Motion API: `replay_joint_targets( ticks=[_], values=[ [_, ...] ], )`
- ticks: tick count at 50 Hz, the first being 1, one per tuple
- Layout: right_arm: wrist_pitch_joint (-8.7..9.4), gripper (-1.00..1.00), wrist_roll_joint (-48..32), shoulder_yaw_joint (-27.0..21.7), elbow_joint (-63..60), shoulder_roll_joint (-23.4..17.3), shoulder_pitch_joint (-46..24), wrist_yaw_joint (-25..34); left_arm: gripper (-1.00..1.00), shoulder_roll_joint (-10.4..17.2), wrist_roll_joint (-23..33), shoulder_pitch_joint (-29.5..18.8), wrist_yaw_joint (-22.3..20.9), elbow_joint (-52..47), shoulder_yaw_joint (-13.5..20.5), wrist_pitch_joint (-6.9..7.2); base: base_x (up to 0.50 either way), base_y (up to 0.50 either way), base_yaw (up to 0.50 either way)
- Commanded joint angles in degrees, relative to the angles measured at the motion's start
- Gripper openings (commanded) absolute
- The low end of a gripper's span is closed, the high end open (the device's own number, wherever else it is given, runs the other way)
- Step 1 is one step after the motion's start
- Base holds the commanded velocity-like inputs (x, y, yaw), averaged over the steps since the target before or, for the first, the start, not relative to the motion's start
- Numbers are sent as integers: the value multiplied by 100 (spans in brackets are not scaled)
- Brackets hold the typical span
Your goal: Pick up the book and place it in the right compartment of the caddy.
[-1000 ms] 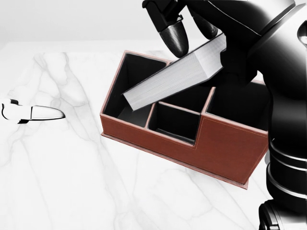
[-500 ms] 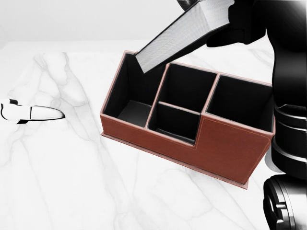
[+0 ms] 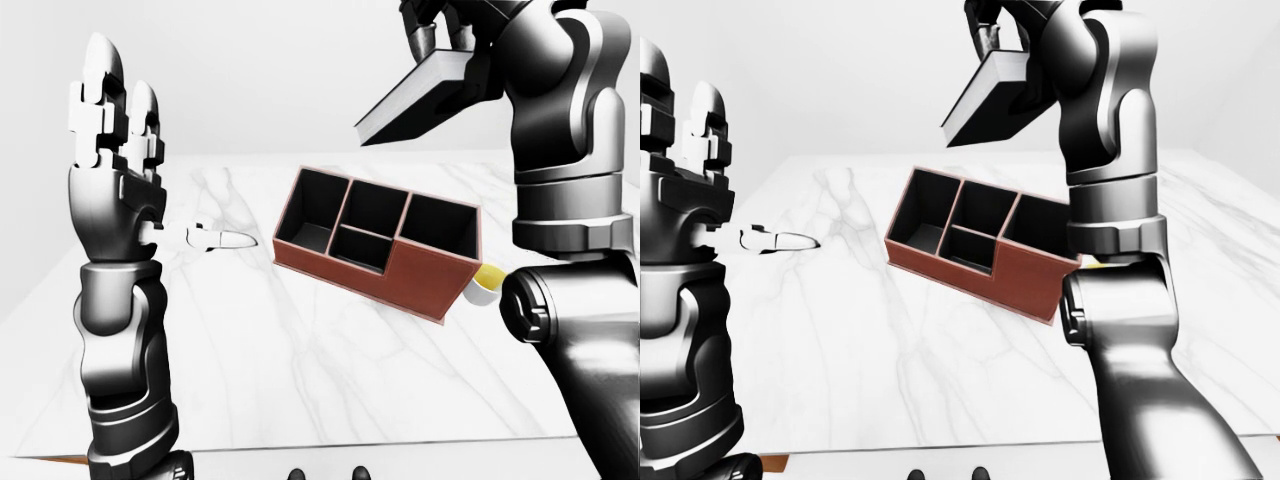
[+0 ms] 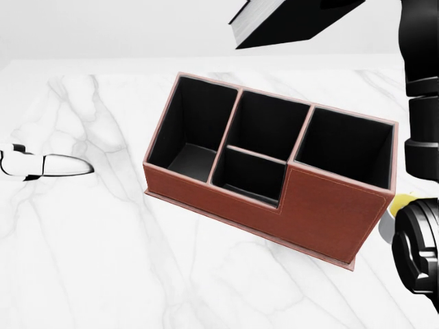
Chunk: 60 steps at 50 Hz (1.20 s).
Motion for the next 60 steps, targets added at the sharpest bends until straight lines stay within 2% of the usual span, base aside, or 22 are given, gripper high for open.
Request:
replay_joint_targets(
  ticks=[1, 18, 55, 60],
  values=[
    [0, -100, -364, 0, 1460, -154, -653, -511, 100, -22, -46, 19, -32, -96, -8, 0, 0, 0, 0],
    [0, -100, -1036, 146, 2063, -111, -542, -587, 100, -28, -85, 16, -22, -129, -2, 0, 0, 0, 0],
    [0, -100, -1877, 270, 2791, -140, -274, -906, 100, -1, -152, -3, 33, -114, 17, 0, 0, 0, 0],
    [0, -100, -2039, 303, 3007, -143, -307, -1107, 100, 5, -148, -2, 25, -111, 14, 0, 0, 0, 0]
  ],
)
